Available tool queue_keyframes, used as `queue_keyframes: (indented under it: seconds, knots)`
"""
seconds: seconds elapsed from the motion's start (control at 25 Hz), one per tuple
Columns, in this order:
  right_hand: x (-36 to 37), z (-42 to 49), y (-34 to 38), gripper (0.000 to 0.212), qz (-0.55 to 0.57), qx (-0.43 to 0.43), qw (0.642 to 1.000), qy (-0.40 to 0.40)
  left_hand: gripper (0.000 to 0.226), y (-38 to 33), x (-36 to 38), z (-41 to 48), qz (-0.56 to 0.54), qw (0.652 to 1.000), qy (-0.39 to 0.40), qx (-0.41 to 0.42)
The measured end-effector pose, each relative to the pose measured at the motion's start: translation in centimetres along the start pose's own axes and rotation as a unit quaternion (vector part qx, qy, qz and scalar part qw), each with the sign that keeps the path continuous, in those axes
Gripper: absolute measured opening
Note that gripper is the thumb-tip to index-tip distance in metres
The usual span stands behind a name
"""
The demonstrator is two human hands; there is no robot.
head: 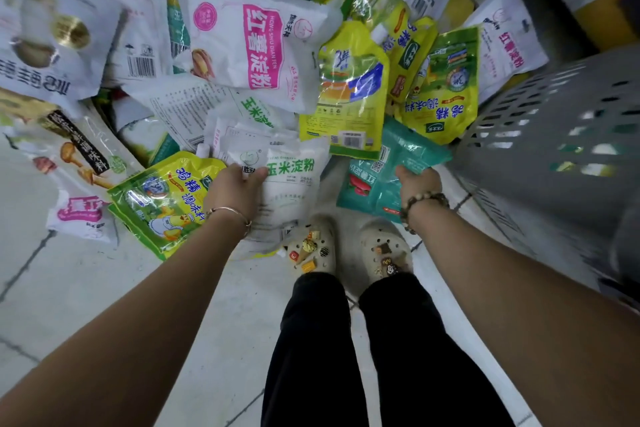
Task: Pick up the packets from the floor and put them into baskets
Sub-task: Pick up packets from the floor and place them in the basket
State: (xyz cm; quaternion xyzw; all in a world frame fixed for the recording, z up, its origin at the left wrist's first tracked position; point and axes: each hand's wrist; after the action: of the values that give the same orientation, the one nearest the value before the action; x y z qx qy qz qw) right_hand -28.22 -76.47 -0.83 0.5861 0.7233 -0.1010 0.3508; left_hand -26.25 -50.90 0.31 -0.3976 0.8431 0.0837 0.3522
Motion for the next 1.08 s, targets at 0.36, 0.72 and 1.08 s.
queue_keyframes:
  seconds: [0.36, 0.72, 1.08]
  knots:
    - [-8.5, -12.4, 1.2, 0.020, 0.054, -0.179, 0.979, -0.080, 0.045, -2.9, -8.5, -11.4, -0.108, 0.991, -0.073, 0.013]
    - [-22.1, -20.5, 4.9, 0.023, 0.181, -0.252, 0.939, -0.150, 0.051, -10.5, -15.7, -25.3, -0.124, 0.976, -0.120, 0.135]
    - [-39.1, -17.5, -4.6, 0.031, 0.201, -0.123, 0.932, -0.276, 0.044, -22.5, -8.6, -37.1, -0.093, 0.966, -0.025, 0.241]
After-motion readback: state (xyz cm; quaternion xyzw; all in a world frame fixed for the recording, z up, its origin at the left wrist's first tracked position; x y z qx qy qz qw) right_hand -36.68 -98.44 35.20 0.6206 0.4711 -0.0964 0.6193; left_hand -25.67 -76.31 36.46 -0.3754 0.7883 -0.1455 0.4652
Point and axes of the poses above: each hand's wrist, its own z-axis towards the middle knuckle, its own x-axis out of the palm, y = z × x, and after that the axes turned 10 degrees about -x, right-handed
